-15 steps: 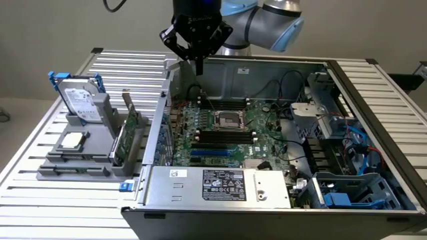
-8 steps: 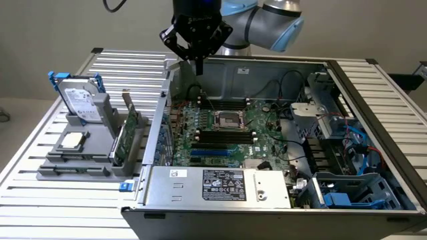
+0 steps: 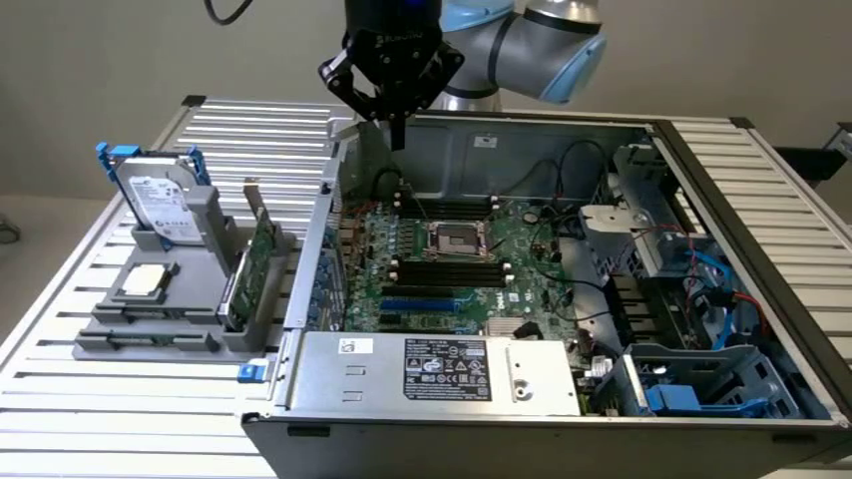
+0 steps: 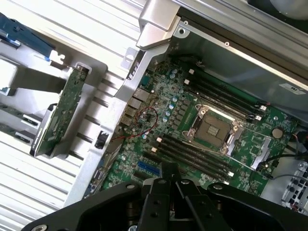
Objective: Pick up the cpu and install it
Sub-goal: 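Reach for the cpu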
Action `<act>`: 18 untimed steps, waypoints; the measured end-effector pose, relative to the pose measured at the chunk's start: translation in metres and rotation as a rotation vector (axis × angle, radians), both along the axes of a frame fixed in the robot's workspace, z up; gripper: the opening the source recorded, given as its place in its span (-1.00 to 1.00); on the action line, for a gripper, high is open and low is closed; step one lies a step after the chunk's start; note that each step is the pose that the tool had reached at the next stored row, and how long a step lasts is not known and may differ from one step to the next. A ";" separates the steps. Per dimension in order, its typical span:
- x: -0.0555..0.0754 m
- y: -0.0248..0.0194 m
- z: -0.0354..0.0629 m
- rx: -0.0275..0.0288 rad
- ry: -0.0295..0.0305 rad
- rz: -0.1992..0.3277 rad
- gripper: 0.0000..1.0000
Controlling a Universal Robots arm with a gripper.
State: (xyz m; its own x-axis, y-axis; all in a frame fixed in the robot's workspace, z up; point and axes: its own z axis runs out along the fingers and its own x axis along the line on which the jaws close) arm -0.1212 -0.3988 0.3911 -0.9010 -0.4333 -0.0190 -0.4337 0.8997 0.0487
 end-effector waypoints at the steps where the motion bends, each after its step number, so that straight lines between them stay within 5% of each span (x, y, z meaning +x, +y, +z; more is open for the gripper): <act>1: 0.000 0.0000 0.0000 0.0000 0.0000 0.001 -0.79; 18: 0.000 0.0000 -0.0001 0.0000 0.0000 0.024 -0.79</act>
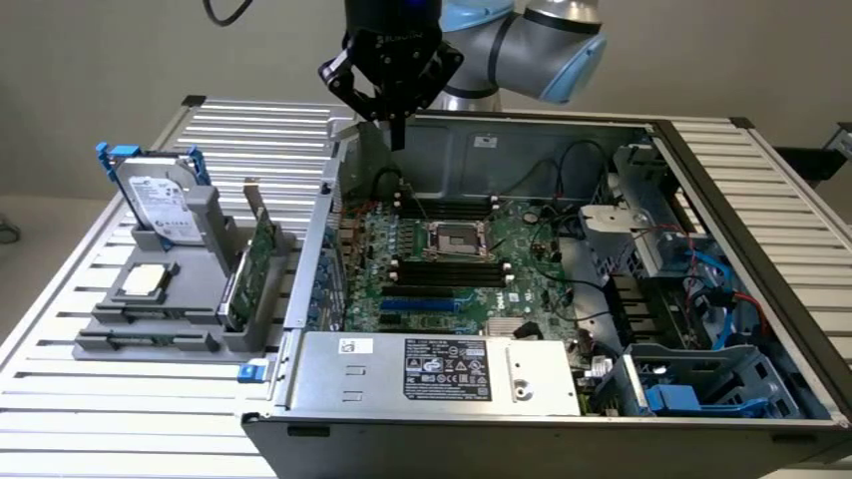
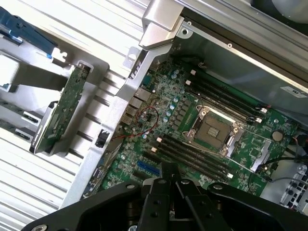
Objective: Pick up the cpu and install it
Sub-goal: 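Reach for the cpu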
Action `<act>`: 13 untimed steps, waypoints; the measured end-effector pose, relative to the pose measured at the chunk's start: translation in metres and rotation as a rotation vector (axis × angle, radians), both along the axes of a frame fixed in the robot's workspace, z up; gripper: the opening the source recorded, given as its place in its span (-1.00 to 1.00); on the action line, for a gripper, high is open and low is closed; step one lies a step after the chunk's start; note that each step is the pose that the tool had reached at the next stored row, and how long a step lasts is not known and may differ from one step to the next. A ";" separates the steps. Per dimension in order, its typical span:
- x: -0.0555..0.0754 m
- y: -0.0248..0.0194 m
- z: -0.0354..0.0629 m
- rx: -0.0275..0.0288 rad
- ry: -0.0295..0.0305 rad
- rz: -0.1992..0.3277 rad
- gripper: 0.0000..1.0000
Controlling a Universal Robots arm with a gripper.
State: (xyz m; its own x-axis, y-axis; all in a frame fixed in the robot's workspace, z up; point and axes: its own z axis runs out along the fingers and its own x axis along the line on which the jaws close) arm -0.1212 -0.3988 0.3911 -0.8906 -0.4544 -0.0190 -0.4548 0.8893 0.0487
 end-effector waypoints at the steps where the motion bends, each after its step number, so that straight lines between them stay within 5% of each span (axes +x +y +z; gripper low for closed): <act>1: 0.000 0.0000 0.0000 0.0000 0.0000 0.001 -0.79; 7: -0.003 0.0001 -0.0002 -0.0001 -0.0007 0.002 -0.79; 9: -0.009 0.0014 -0.0021 0.0001 -0.0086 0.000 -0.79; 13: -0.022 0.0050 -0.0088 -0.0003 -0.0115 -0.009 -0.79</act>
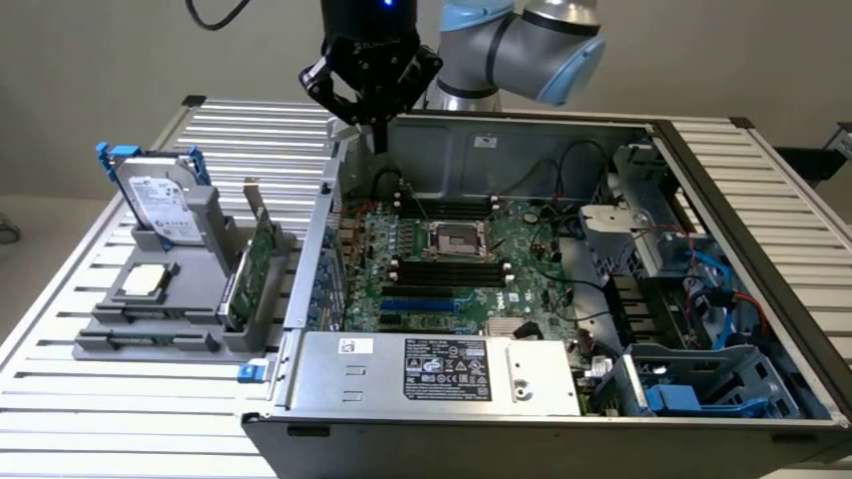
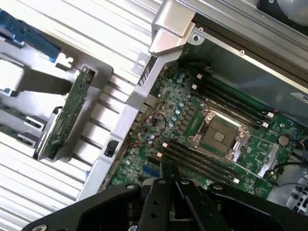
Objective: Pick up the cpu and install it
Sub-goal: 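Reach for the cpu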
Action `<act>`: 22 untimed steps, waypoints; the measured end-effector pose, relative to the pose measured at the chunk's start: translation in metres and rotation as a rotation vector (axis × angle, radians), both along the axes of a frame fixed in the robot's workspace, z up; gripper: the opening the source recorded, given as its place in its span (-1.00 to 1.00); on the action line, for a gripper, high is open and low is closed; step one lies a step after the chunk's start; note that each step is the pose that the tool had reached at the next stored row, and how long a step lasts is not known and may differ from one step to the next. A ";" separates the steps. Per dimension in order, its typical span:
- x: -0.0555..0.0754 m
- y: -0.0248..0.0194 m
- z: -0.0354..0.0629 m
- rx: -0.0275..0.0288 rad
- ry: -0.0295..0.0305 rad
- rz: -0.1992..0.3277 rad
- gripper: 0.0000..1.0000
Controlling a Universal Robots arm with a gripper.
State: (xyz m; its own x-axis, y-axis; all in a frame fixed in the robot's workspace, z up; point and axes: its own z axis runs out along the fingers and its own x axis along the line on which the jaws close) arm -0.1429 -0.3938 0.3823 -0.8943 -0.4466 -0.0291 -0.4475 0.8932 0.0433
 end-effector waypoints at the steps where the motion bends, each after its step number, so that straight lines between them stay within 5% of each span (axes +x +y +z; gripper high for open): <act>1: -0.003 0.0013 -0.0018 -0.0002 -0.0002 -0.003 -0.79; 5: -0.012 0.0049 -0.0091 -0.0009 -0.0014 -0.017 -0.79; 10: -0.031 0.0067 -0.0144 0.0017 -0.0137 -0.023 -0.79; 13: -0.040 0.0067 -0.0143 0.0033 -0.0140 -0.031 -0.79; 20: -0.048 0.0068 -0.0047 0.0247 -0.0136 -0.058 -0.79; 22: -0.048 0.0067 -0.0026 0.0270 -0.0140 -0.071 -0.79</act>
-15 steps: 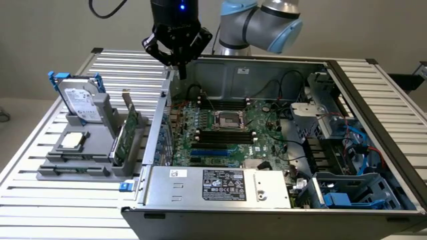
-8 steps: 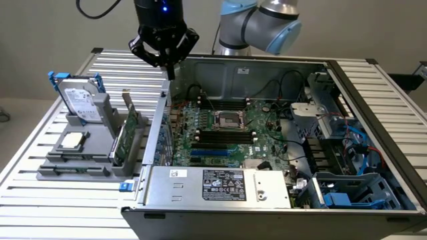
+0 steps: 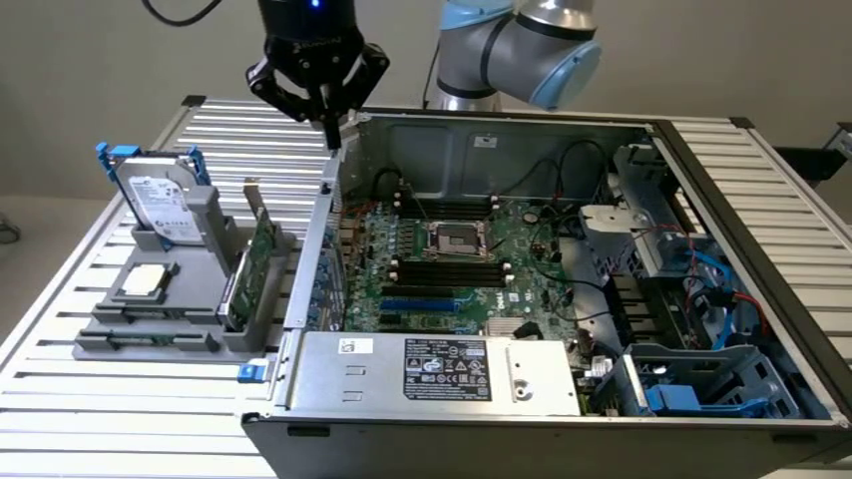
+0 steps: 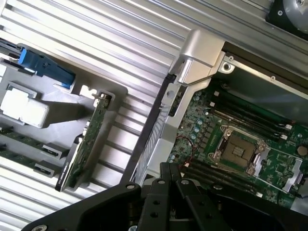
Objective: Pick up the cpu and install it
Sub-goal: 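Reach for the cpu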
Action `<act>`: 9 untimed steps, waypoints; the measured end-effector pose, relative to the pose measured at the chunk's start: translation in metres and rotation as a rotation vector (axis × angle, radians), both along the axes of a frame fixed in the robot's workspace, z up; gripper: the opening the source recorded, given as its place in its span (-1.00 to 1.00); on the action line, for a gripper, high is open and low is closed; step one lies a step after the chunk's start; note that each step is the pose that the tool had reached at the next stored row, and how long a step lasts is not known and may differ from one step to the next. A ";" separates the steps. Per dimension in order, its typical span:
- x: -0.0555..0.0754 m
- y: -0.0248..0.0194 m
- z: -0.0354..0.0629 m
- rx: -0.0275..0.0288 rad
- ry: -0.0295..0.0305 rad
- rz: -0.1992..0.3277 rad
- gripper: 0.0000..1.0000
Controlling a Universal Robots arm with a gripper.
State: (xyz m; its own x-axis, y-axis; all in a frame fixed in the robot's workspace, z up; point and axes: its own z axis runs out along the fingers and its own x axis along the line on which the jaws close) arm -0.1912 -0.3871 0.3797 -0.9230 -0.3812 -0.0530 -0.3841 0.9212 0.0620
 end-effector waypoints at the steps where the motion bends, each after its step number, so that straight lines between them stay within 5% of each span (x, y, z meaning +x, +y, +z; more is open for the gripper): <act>1: 0.000 0.0000 0.0009 0.0008 0.0000 -0.007 -0.79; 9: -0.012 0.0000 0.0028 0.0058 0.0035 -0.034 -0.79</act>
State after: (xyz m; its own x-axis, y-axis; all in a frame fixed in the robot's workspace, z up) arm -0.2034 -0.3871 0.3825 -0.9355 -0.3496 -0.0519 -0.3526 0.9333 0.0687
